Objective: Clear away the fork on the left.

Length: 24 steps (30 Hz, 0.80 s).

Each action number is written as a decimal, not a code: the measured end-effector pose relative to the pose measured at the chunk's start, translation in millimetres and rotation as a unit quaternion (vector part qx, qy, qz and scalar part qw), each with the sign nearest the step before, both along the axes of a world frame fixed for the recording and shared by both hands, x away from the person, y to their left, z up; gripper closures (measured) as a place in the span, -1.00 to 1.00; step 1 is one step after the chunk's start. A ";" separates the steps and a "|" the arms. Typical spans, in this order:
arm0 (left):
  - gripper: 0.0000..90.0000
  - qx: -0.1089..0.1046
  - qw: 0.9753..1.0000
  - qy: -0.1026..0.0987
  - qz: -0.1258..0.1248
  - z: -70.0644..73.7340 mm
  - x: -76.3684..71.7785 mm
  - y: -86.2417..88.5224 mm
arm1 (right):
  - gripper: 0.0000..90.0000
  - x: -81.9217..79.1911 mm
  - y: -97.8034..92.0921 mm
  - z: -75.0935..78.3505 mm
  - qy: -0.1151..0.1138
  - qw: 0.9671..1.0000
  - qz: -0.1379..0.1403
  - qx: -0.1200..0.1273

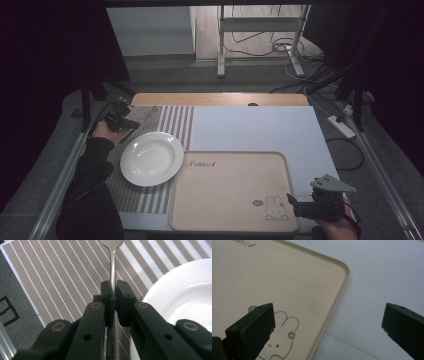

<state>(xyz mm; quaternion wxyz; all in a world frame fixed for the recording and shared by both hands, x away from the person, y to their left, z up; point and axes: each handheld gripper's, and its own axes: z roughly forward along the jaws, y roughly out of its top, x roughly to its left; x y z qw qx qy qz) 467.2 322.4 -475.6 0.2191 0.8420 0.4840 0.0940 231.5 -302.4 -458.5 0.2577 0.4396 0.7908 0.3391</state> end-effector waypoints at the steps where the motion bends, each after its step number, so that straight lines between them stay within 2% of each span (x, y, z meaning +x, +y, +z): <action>1: 0.87 -0.005 1.000 0.000 -0.001 1.1 -2.0 -0.3 | -1.00 0.0 0.0 0.0 0.000 1.000 0.000 0.000; 2: 0.87 -0.012 1.000 0.002 -0.005 1.7 -5.2 -1.4 | -1.00 -0.1 0.0 0.0 0.000 1.000 0.000 0.000; 7: 0.87 -0.012 1.000 0.006 -0.014 1.7 -10.9 -5.8 | -1.00 -0.3 0.1 0.1 -0.001 1.000 0.000 0.000; 17: 0.87 -0.031 0.999 0.008 -0.034 5.8 -29.1 -20.0 | -1.00 -0.1 0.3 0.0 0.000 1.000 0.000 -0.001; 24: 0.87 -0.035 0.998 0.011 -0.051 6.2 -44.1 -38.4 | -1.00 -0.3 0.4 0.0 -0.001 1.000 0.000 -0.001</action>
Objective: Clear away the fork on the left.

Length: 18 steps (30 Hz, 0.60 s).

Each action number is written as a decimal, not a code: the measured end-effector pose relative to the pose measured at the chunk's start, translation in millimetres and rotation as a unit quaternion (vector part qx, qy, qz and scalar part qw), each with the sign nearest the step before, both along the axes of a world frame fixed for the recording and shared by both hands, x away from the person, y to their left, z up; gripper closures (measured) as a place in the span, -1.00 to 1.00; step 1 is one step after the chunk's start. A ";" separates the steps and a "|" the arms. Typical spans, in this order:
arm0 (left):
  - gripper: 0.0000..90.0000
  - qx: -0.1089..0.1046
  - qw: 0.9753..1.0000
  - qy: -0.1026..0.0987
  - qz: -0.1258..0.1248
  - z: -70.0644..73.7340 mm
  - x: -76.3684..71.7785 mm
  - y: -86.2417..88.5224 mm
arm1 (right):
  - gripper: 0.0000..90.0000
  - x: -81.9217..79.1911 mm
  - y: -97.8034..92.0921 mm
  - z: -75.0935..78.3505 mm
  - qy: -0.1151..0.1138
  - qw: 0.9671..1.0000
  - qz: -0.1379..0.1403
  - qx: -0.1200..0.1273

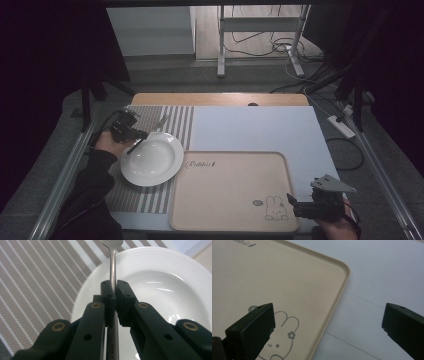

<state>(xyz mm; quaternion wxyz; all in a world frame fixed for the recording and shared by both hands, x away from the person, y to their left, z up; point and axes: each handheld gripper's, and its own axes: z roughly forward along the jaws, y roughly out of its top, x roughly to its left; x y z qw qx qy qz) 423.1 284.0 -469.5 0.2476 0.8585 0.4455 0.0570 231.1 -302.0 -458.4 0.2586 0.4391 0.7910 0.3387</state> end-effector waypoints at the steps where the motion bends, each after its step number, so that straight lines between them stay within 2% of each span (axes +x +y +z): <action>1: 0.87 0.000 1.000 0.000 0.000 0.0 0.0 0.0 | -1.00 0.0 0.0 0.0 0.000 1.000 0.000 0.000; 7: 0.87 -0.011 1.000 0.001 -0.012 2.6 -10.9 -13.2 | -1.00 -0.2 0.1 0.0 -0.001 1.000 0.001 0.000; 18: 0.87 -0.013 0.999 0.006 -0.038 0.6 -31.6 -39.6 | -1.00 -1.4 0.2 0.6 -0.004 1.000 0.004 -0.003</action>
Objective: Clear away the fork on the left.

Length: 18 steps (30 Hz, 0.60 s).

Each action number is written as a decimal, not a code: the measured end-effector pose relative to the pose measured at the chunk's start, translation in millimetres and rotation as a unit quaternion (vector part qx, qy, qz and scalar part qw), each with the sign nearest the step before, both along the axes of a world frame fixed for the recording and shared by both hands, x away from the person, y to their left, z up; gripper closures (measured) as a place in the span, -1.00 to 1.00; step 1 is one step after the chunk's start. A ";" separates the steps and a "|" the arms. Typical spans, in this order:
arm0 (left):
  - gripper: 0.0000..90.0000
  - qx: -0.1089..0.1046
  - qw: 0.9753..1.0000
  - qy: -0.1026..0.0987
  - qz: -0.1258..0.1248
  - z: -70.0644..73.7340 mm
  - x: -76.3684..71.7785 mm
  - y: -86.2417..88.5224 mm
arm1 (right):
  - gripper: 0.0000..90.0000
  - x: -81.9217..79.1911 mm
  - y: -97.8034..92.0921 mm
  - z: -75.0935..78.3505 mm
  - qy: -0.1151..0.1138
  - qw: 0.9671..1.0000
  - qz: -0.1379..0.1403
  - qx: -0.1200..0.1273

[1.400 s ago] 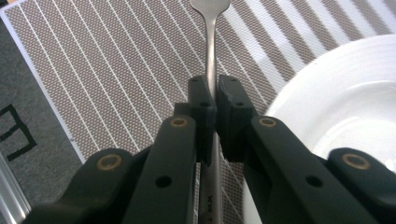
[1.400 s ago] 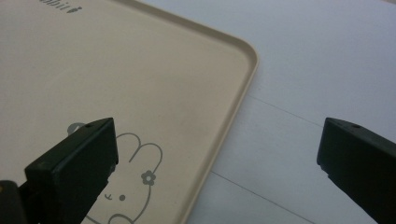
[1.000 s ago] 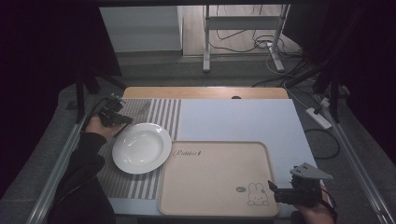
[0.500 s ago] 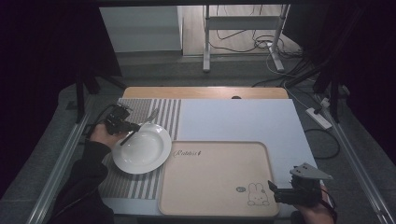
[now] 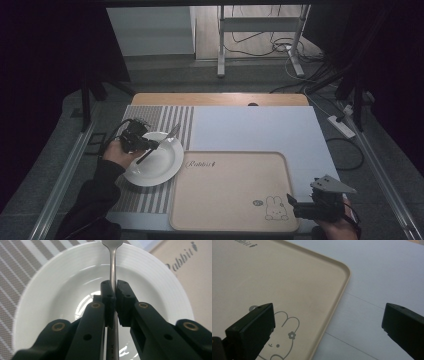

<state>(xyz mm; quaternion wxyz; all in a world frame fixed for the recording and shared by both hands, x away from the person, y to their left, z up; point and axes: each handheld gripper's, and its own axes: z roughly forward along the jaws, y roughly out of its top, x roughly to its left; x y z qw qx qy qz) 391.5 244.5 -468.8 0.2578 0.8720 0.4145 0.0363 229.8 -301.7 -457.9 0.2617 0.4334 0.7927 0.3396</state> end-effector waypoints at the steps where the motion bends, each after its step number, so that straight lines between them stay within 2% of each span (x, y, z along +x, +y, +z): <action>1: 0.87 0.002 1.000 -0.001 -0.006 0.2 -4.6 -3.9 | -1.00 -0.2 0.0 0.0 -0.001 1.000 0.000 0.000; 13: 0.87 0.000 1.000 0.003 -0.017 1.0 -31.3 -28.4 | -1.00 -1.2 0.5 0.1 -0.006 1.000 0.004 -0.001; 16: 0.87 0.008 1.000 0.003 -0.016 1.4 -37.1 -34.5 | -1.00 -1.2 0.4 0.1 -0.006 1.000 0.004 0.000; 18: 0.87 0.002 1.000 0.008 -0.021 0.7 -40.5 -38.2 | -1.00 -1.2 0.4 0.1 -0.006 1.000 0.004 0.000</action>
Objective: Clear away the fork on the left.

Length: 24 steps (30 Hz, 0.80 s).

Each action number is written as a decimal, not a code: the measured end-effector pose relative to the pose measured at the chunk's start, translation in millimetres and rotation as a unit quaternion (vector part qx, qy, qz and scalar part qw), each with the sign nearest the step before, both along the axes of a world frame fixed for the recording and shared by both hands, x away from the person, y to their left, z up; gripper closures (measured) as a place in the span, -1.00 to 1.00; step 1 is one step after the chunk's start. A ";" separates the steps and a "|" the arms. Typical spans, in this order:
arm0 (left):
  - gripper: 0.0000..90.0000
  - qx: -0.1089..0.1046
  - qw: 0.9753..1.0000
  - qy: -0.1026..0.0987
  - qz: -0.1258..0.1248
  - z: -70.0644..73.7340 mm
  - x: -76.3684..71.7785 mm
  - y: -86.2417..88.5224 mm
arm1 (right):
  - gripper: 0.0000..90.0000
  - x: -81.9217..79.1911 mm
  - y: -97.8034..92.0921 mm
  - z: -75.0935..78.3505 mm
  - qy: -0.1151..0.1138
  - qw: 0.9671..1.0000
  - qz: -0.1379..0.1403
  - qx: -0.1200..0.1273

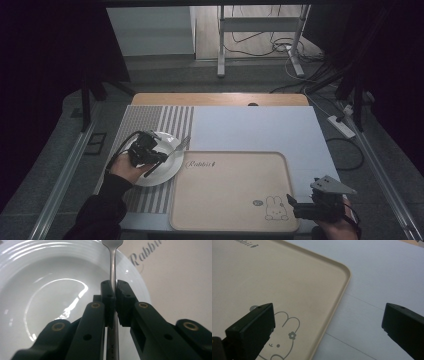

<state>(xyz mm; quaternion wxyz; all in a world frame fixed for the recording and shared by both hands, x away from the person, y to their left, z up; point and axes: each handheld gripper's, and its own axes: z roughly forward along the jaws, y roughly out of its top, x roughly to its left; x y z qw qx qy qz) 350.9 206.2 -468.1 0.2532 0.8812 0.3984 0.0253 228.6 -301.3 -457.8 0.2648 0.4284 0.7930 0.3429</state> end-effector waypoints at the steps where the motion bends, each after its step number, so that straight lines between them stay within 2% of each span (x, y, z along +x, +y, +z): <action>1: 0.87 -0.001 1.000 0.001 -0.001 -0.4 -1.9 -2.1 | -1.00 0.0 0.0 0.0 0.000 1.000 0.000 0.000; 9: 0.87 -0.009 1.000 0.006 -0.016 -3.0 -17.3 -23.5 | -1.00 -0.1 0.0 0.0 -0.001 1.000 0.001 0.000; 14: 0.87 -0.014 1.000 0.016 -0.022 -6.2 -25.7 -38.1 | -1.00 -0.3 0.0 0.1 -0.001 1.000 0.002 0.000; 18: 0.87 -0.026 0.999 0.028 -0.026 -10.4 -31.7 -49.4 | -1.00 -0.2 -0.1 0.1 -0.001 1.000 0.002 0.001; 24: 0.87 -0.026 0.998 0.034 -0.043 -13.9 -42.0 -71.7 | -1.00 -0.3 0.0 0.1 -0.001 1.000 0.002 -0.001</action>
